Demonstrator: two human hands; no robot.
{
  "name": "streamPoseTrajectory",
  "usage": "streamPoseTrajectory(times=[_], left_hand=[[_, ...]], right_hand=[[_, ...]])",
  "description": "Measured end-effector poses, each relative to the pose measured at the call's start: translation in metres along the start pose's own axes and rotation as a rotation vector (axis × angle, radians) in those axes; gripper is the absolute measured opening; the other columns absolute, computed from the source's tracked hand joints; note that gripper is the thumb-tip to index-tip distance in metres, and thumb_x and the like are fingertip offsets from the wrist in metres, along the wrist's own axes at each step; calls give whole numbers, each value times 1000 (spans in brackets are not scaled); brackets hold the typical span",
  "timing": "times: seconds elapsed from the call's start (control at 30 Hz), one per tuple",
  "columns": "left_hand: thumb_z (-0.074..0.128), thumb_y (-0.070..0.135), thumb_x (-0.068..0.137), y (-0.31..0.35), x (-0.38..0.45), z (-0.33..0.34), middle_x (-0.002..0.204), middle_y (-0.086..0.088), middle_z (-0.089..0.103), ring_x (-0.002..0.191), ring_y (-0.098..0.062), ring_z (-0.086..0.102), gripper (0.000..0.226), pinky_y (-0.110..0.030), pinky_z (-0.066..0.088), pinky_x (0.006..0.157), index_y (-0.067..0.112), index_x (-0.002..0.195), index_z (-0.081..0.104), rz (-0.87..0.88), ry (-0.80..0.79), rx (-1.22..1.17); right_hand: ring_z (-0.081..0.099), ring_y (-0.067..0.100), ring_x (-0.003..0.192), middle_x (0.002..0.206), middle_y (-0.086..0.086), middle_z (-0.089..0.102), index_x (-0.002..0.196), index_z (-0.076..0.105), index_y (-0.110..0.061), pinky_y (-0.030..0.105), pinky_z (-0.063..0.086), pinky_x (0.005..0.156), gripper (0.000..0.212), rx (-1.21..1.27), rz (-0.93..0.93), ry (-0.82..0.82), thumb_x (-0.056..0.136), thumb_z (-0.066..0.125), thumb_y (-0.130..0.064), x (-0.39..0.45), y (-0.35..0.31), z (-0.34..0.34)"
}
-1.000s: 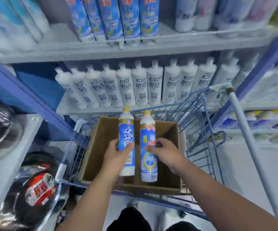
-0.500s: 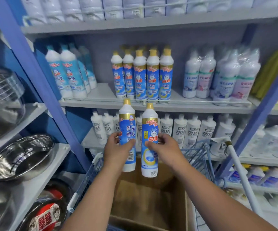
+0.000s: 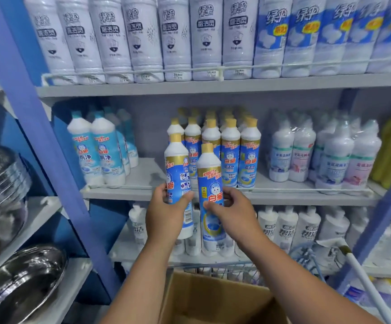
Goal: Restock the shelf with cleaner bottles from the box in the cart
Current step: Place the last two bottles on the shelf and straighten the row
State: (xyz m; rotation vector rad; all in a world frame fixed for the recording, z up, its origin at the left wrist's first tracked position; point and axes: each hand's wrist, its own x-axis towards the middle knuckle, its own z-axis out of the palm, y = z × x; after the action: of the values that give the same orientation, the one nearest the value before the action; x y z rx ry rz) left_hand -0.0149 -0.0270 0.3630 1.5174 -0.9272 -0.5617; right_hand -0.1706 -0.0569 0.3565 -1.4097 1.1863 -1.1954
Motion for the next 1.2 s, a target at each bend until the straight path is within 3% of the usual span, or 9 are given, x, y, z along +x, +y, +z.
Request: streamPoseTrajectory(times=[0.13,0.27,0.33,0.47,0.63,0.77,0.93,1.1,1.2], left_hand=[[86,32,74,3,49,-1,88,19,70,79,-5,71,38,-40,60,79,36,98,57,-47,26,-80],[89,31,70,11,93,-3,87,24,63,77,3,63,46,-28,50,68,36,91,48,24,44,-32],[89,31,69,14,111,-1,86,24,60,75,8,60,50,-25,45,62,34,95,47,73,43,-8],[90,37,66,12,138,5,85,25,59,75,9,58,56,-25,44,59,34,101,46,145,52,47],[90,41,67,5,158,14,93,19,59,76,10,55,60,-16,35,54,36,104,43,178,22,47],[90,45,65,-5,173,23,96,16,63,79,1,62,62,-19,39,55,37,104,43,190,-2,37],[90,48,64,-19,188,26,96,17,64,81,-8,65,63,-29,50,62,37,105,43,227,-4,62],[90,45,66,-34,193,27,98,16,64,82,-11,67,62,-28,49,61,37,106,43,233,-29,45],[90,48,64,-43,196,26,94,20,63,82,-12,68,64,-36,56,65,43,105,41,208,-46,35]], right_hand=[[68,3,91,103,-9,70,114,63,-30,32,61,77,42,-38,-68,77,76,83,-28,36,-15,28],[60,-10,88,99,-21,66,96,59,-44,23,55,77,31,-102,-151,165,79,81,-30,68,-31,56],[61,-7,88,97,-22,65,91,57,-46,26,55,78,29,-128,-178,218,79,80,-32,84,-33,69],[62,-5,94,106,-21,66,117,63,-34,29,56,83,43,-182,-204,319,77,79,-40,106,-27,90],[59,-9,91,102,-23,64,119,64,-32,19,49,77,42,-205,-218,395,80,80,-35,122,-24,100],[58,-5,90,99,-19,63,116,65,-29,14,45,73,39,-207,-232,439,80,80,-32,130,-19,106],[57,1,97,104,-18,61,119,62,-32,20,49,82,41,-232,-273,474,81,78,-30,138,-8,117],[57,-3,100,107,-17,61,120,62,-29,8,44,82,43,-211,-266,497,81,78,-23,144,-8,127],[57,-2,103,110,-16,60,123,61,-27,14,47,88,44,-219,-255,491,82,77,-21,145,-3,133]])
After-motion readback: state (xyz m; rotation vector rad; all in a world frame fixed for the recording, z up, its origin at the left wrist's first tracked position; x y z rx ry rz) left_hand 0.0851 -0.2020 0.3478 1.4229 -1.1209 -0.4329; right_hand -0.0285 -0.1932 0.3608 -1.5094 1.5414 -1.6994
